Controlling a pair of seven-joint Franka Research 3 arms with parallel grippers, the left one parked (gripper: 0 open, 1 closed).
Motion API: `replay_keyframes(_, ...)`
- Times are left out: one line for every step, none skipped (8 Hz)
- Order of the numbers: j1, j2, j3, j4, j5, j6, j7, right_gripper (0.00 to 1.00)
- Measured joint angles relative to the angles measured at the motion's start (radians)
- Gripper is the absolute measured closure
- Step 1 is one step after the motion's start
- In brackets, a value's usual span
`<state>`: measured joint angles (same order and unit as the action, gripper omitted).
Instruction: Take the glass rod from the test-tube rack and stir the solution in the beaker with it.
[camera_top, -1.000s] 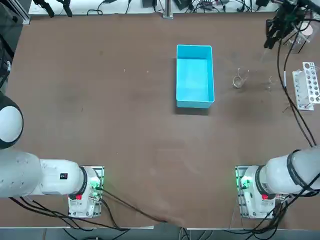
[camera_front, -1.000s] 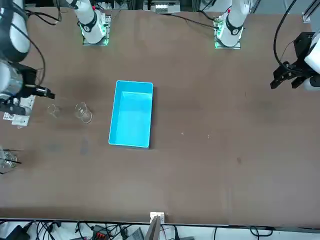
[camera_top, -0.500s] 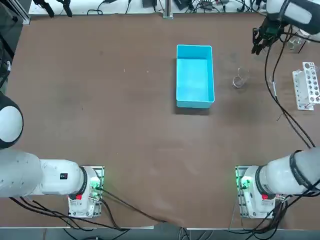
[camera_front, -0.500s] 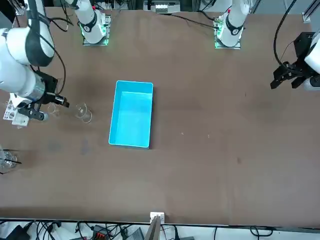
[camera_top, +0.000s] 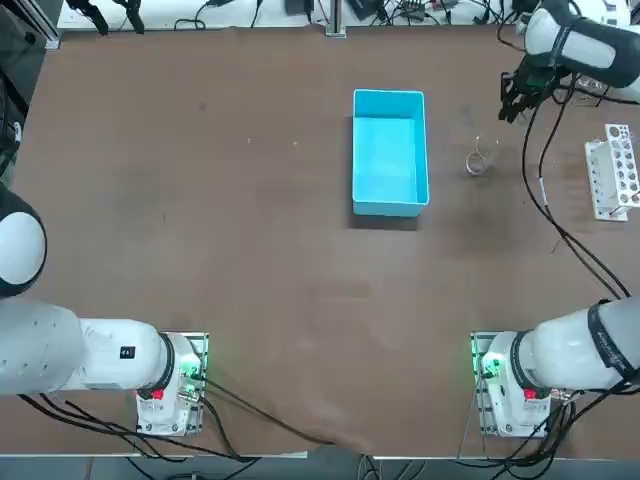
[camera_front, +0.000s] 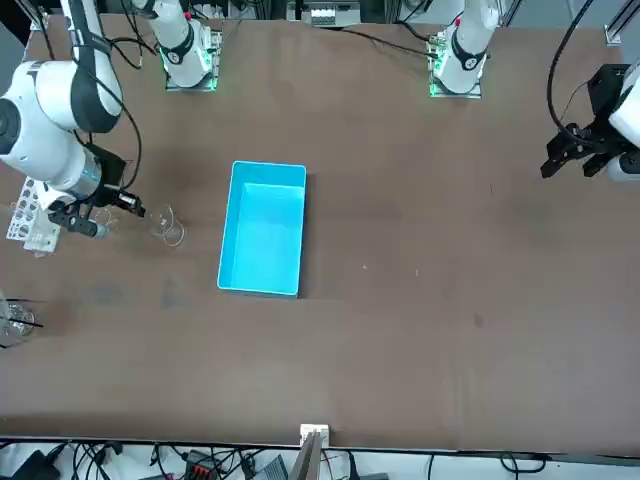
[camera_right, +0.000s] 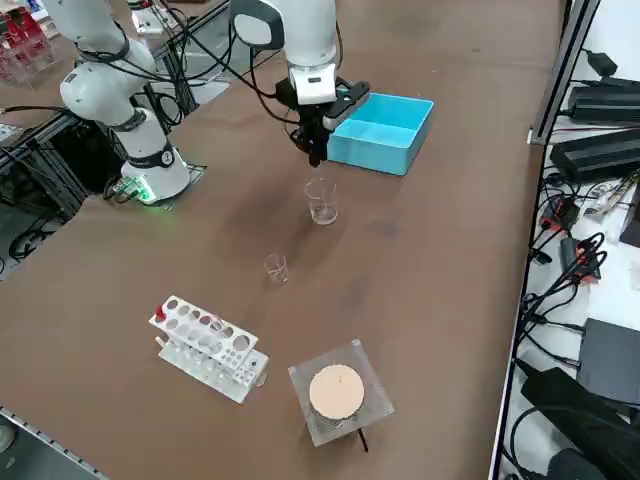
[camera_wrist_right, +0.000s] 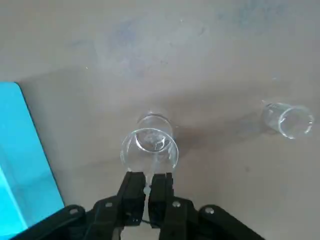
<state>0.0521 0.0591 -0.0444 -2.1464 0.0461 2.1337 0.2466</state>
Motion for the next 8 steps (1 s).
replay_keyframes(0.005, -0.008, 0.000, -0.051, 0.000, 0.059, 0.007, 0.90)
replay_keyframes(0.005, -0.015, 0.000, -0.089, 0.000, 0.099, 0.011, 0.90)
replay_keyframes(0.005, -0.019, 0.000, -0.107, 0.000, 0.125, 0.019, 0.90)
replay_keyframes(0.006, -0.019, 0.000, -0.113, 0.000, 0.140, 0.034, 0.90)
replay_keyframes(0.014, -0.017, 0.000, -0.118, 0.000, 0.149, 0.053, 0.90)
replay_keyframes(0.033, -0.010, 0.000, -0.122, 0.000, 0.161, 0.081, 0.90)
replay_keyframes(0.049, -0.002, 0.001, -0.124, 0.000, 0.169, 0.105, 0.89)
replay_keyframes(0.055, 0.007, 0.001, -0.125, 0.000, 0.179, 0.111, 0.89)
